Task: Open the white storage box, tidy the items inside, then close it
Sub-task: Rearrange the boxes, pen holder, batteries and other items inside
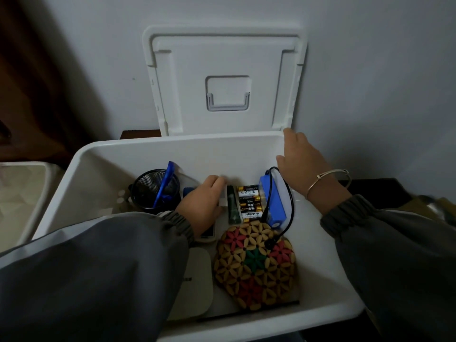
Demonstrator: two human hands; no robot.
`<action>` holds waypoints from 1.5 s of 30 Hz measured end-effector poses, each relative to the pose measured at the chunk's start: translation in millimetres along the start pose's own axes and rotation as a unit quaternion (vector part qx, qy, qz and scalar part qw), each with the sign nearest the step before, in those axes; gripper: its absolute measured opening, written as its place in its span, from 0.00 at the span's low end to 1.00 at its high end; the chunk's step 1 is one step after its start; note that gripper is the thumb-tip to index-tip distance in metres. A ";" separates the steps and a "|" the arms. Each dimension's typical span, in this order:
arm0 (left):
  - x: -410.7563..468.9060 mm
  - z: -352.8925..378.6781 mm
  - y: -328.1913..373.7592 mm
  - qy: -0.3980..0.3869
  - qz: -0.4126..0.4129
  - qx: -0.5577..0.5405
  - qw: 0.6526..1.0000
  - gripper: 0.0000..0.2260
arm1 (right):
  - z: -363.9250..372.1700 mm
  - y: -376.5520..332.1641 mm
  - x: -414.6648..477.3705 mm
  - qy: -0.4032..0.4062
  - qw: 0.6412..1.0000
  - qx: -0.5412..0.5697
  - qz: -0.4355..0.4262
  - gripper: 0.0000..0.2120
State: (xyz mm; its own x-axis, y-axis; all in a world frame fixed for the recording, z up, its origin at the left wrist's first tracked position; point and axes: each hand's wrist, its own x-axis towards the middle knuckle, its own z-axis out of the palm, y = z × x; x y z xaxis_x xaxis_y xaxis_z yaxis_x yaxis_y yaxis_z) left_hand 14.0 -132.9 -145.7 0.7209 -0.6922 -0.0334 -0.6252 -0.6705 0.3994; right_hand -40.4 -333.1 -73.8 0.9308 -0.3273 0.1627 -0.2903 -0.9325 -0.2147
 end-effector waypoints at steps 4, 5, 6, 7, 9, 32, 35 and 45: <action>1.2 0.9 -1.0 0.004 -0.006 -0.001 1.000 0.25 | -0.2 -0.3 -0.2 0.003 1.000 0.004 0.002 0.23; 1.0 1.6 -0.8 0.006 -0.008 0.007 1.000 0.25 | -0.1 -0.3 0.1 0.004 1.000 0.005 0.002 0.23; 0.9 2.1 -0.3 0.005 -0.009 0.013 1.000 0.24 | -0.2 0.0 0.3 0.004 1.000 0.006 0.002 0.24; 0.5 2.2 0.8 0.001 -0.011 0.019 1.000 0.24 | -0.2 0.5 0.4 0.003 1.000 0.008 0.002 0.24; -1.3 -1.0 5.3 -0.008 -0.012 0.025 1.000 0.25 | -0.2 1.3 0.6 0.004 1.000 0.017 0.002 0.25; -190.9 -128.9 -87.9 0.119 -0.364 -0.171 0.908 0.27 | -6.9 4.1 -1.4 -0.016 0.997 0.073 0.030 0.24; -207.5 -122.3 -71.8 0.112 -0.331 -0.248 0.904 0.16 | -13.6 4.9 -9.5 -0.075 0.994 0.078 0.027 0.29; -204.8 -103.2 -58.7 0.145 -0.323 -0.242 0.904 0.16 | -25.6 18.4 -61.7 -0.132 0.981 0.139 0.030 0.32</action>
State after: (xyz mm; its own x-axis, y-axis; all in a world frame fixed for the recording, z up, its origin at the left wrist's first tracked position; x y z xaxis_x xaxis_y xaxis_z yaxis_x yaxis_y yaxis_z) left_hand -66.1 75.8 -67.8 0.9807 -0.0525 -0.1883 0.1061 -0.6661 0.7383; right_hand -108.9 -334.0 -63.1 0.9494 -0.2961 -0.1048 -0.3093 -0.8226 -0.4771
